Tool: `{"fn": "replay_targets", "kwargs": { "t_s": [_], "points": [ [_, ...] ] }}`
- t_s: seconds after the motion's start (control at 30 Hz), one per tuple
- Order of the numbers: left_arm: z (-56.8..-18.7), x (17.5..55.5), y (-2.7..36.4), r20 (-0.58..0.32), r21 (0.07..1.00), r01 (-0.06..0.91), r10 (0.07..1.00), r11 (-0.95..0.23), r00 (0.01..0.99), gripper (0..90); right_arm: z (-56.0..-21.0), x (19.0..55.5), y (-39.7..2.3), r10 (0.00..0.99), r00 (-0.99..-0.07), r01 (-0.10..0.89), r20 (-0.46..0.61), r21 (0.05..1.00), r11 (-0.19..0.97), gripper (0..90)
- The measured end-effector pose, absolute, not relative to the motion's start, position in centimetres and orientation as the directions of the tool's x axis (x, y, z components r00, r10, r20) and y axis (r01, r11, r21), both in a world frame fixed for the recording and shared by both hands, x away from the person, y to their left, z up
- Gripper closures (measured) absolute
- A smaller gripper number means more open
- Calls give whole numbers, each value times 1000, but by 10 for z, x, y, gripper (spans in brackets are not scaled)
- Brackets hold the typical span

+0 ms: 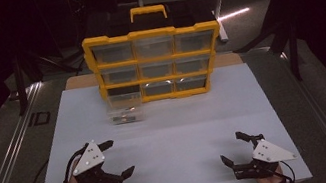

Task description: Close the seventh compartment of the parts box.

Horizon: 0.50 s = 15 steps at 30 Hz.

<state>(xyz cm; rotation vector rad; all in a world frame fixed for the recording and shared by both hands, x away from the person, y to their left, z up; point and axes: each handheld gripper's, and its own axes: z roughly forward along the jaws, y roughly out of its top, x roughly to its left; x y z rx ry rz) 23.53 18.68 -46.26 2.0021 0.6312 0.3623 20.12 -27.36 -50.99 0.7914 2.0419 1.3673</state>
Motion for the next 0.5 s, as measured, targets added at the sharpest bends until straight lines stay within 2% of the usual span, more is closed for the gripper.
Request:
{"fn": "replay_targets", "kwargs": {
  "t_s": [0.2, 0.5],
  "points": [
    [-472, 240, 177, -5, 859, 317, 614, -401, 789, 13, -509, 201, -274, 730, -673, 165, -120, 938, 306, 104],
    [-484, 247, 172, 5, 850, 346, 662, -398, 750, 178, -509, 201, -274, 730, -673, 165, -120, 938, 306, 104]
  ]
}}
